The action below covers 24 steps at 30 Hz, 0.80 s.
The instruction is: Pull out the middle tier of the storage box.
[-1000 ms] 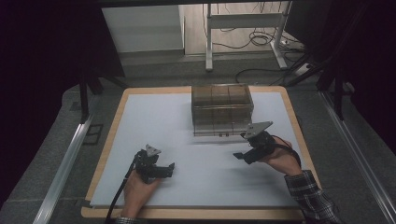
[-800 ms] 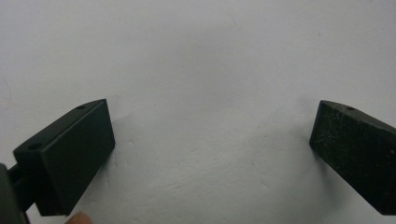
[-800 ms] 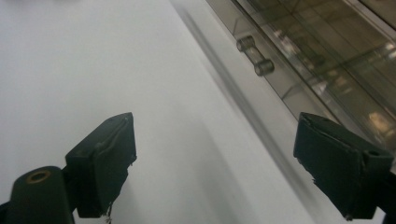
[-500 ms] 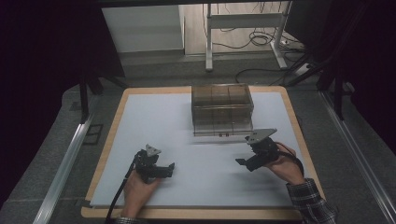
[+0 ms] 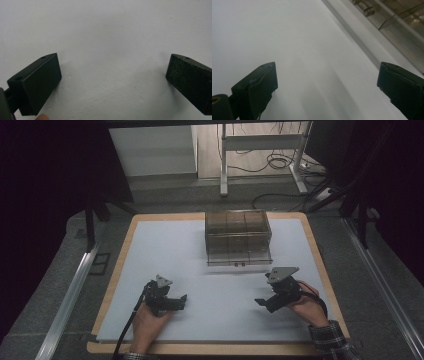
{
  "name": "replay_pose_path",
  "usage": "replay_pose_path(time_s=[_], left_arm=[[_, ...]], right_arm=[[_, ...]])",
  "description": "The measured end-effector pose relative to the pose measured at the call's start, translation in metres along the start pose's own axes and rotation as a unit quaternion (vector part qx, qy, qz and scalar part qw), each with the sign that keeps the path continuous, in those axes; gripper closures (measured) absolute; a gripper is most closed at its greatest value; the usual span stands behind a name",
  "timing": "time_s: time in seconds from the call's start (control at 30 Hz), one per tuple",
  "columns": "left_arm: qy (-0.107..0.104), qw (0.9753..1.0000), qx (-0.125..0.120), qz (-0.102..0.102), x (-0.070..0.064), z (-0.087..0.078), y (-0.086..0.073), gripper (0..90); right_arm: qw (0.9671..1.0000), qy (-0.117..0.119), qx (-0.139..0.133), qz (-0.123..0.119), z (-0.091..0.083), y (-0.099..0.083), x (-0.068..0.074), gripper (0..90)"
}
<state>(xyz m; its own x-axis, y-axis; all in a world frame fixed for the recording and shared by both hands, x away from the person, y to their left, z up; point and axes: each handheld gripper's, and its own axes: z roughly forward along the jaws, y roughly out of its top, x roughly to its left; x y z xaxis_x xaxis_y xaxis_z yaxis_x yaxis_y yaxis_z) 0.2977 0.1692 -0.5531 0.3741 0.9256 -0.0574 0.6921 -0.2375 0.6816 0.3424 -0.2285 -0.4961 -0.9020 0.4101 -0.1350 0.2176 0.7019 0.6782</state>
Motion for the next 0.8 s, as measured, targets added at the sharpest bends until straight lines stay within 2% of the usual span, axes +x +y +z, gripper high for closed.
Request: replay_pose_path(time_s=[0.63,0.8], left_arm=[[0.0,1.0,0.0,0.0,0.0,0.0,0.0,0.0],[0.0,1.0,0.0,0.0,0.0,0.0,0.0,0.0]], right_arm=[[0.9994,0.015,-0.01,0.028,0.012,-0.032,0.011,1.6],[0.9994,0.015,-0.012,0.029,0.013,-0.037,0.012,1.5]])
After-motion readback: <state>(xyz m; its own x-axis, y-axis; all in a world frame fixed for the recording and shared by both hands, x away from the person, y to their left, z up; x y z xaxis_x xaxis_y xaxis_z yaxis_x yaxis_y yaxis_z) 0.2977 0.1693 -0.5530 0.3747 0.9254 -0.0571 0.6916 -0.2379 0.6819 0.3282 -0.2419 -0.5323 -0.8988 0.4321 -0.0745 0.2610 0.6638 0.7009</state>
